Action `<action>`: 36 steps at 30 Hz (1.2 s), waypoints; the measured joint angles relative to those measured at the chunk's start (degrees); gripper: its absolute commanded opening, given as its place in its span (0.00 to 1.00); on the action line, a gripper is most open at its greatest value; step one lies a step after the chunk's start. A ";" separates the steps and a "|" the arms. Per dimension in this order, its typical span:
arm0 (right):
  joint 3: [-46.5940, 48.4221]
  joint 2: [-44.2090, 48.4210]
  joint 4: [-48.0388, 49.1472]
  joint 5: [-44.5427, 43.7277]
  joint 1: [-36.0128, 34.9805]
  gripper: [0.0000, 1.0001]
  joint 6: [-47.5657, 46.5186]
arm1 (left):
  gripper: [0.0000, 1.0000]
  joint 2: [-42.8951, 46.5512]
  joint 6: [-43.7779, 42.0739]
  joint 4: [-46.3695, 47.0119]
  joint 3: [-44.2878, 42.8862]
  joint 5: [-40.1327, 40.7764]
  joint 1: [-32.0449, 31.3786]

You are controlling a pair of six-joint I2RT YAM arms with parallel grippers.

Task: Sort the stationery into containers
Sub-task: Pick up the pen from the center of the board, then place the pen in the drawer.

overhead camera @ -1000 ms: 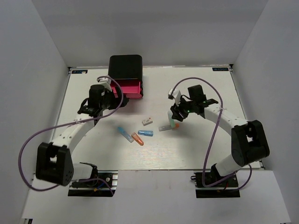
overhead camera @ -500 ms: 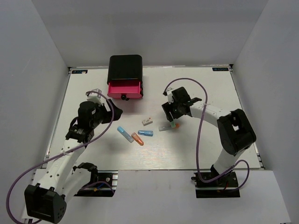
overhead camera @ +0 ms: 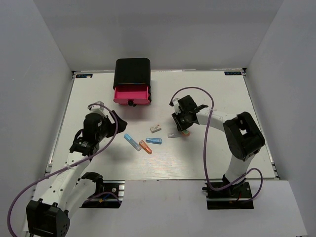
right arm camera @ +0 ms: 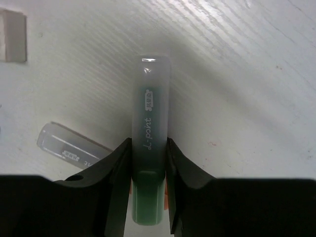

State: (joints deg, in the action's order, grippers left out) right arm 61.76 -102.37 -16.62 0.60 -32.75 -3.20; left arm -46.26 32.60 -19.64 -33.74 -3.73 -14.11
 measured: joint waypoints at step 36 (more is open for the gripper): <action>51.04 -18.97 9.55 34.97 -9.40 0.54 -33.92 | 0.92 -0.52 16.20 4.83 10.86 -0.02 0.00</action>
State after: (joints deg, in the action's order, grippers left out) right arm 112.79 -121.34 -7.07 35.57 -42.15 -37.12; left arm -46.78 48.80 -14.81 -22.87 -3.75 -14.11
